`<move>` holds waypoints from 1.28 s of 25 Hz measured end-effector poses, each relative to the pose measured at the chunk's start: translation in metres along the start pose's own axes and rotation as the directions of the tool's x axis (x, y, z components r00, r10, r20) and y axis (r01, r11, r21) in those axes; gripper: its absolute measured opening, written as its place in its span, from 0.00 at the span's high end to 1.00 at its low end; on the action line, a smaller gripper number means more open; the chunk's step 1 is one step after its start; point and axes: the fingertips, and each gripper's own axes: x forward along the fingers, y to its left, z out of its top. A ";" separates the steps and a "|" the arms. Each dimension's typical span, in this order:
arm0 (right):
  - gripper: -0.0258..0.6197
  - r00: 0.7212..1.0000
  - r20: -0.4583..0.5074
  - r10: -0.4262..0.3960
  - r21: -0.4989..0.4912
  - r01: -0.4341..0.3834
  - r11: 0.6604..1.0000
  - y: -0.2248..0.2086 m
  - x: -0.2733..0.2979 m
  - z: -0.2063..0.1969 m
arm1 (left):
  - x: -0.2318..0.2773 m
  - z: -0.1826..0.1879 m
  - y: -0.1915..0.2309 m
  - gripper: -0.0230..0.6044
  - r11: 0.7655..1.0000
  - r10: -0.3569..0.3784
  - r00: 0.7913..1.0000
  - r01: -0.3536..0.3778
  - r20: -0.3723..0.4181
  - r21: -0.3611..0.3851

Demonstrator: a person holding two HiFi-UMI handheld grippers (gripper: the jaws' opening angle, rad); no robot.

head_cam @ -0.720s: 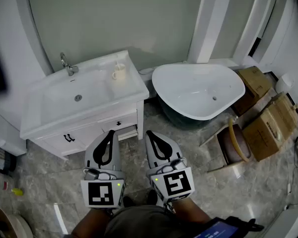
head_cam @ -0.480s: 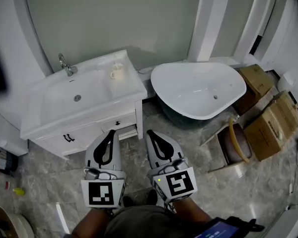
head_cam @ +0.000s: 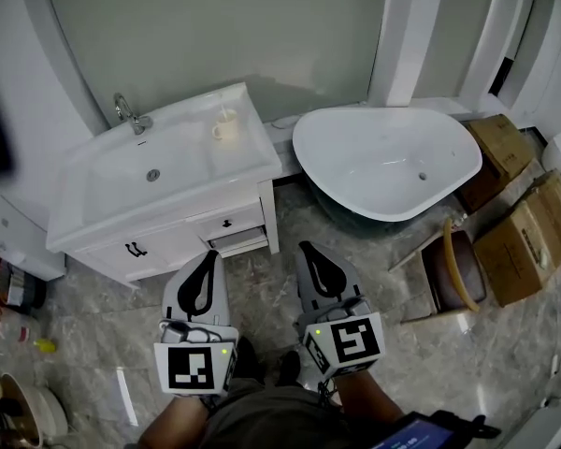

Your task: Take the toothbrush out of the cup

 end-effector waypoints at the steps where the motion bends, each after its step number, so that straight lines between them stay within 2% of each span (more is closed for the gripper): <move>1: 0.94 1.000 -0.001 -0.004 0.004 0.004 1.000 -0.004 0.001 -0.001 | 0.002 -0.001 0.002 0.95 1.000 0.007 1.000 -0.007 -0.001 0.001; 12: 0.94 0.999 -0.014 0.029 0.016 -0.029 0.999 -0.003 0.038 -0.011 | 0.027 -0.011 0.025 0.95 1.000 0.031 0.999 -0.031 -0.013 0.000; 21: 0.94 0.998 -0.049 0.037 -0.002 -0.037 0.999 -0.003 0.112 -0.021 | 0.081 -0.034 0.073 0.95 0.998 0.029 0.999 -0.031 -0.032 -0.045; 26: 0.94 0.998 -0.033 0.060 -0.047 -0.061 0.997 0.010 0.172 -0.010 | 0.116 -0.032 0.121 0.94 0.996 0.041 0.999 -0.041 0.000 -0.075; 32: 0.94 0.998 0.012 0.054 -0.100 -0.053 0.994 0.016 0.231 0.018 | 0.153 -0.018 0.168 0.95 0.995 0.046 0.997 -0.040 0.065 -0.089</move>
